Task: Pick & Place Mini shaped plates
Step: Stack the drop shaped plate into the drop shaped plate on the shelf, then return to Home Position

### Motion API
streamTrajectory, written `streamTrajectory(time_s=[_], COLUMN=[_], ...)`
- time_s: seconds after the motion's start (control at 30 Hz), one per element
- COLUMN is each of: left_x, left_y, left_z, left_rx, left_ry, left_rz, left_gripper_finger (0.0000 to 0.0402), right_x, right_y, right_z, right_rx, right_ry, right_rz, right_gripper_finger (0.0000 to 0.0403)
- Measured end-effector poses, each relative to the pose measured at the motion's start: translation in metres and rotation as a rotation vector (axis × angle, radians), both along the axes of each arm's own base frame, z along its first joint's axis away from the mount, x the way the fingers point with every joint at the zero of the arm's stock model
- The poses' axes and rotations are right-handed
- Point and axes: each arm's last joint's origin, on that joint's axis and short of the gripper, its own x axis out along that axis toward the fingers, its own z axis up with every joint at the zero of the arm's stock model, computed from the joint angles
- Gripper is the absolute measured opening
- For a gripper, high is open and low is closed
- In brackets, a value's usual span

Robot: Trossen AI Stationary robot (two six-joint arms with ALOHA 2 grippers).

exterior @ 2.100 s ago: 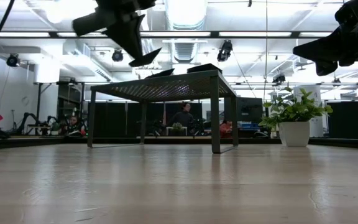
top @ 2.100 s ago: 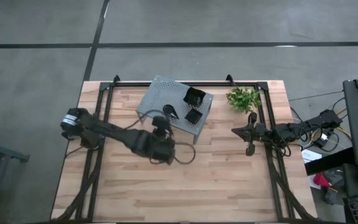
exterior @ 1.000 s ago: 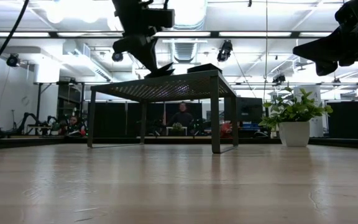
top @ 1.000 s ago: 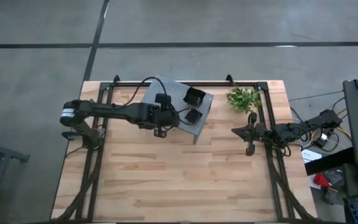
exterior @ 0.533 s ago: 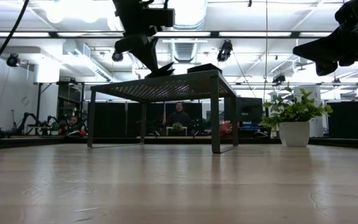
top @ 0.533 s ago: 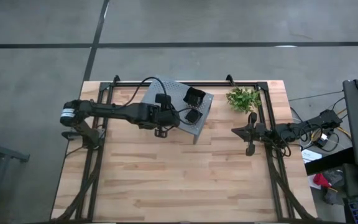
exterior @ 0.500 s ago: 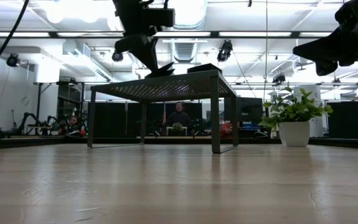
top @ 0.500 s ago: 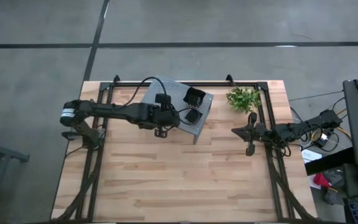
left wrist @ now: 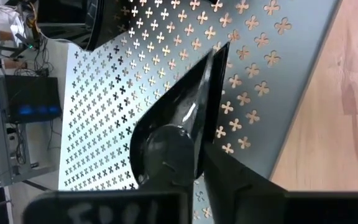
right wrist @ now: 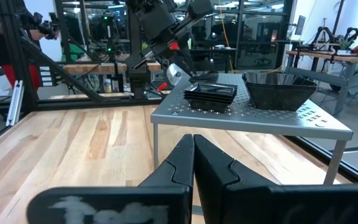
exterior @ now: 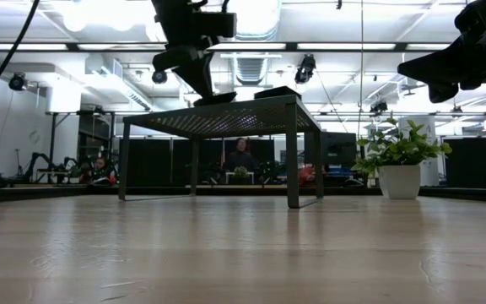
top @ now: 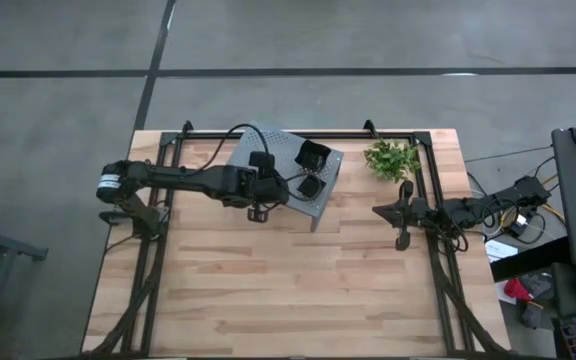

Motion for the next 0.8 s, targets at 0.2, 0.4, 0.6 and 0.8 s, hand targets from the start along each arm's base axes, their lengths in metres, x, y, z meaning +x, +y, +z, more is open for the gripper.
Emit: streamTrajectory(time_s=[0.2, 0.4, 0.6, 0.8], left_x=[-0.002, -0.006, -0.012, -0.024], left_y=[-0.001, -0.004, -0.011, -0.03], left_z=[0.0, 0.011, 0.023, 0.025], left_rx=[0.024, 0.044, -0.03, -0.28], left_ry=[0.014, 0.029, -0.081, -0.24], left_rz=[0.004, 0.026, 0.084, 0.087], left_gripper_finger=[0.0072, 0.0087, 0.0085, 0.0058], right_x=[0.0, 0.0, 0.0, 0.0], right_y=[0.0, 0.0, 0.0, 0.0], right_z=[0.0, 0.0, 0.0, 0.0], right_rx=[0.001, -0.001, 0.001, -0.001], right_ry=[0.0, 0.0, 0.0, 0.0], right_rz=[0.0, 0.0, 0.0, 0.0], right_gripper_finger=[0.0008, 0.0008, 0.0008, 0.0008])
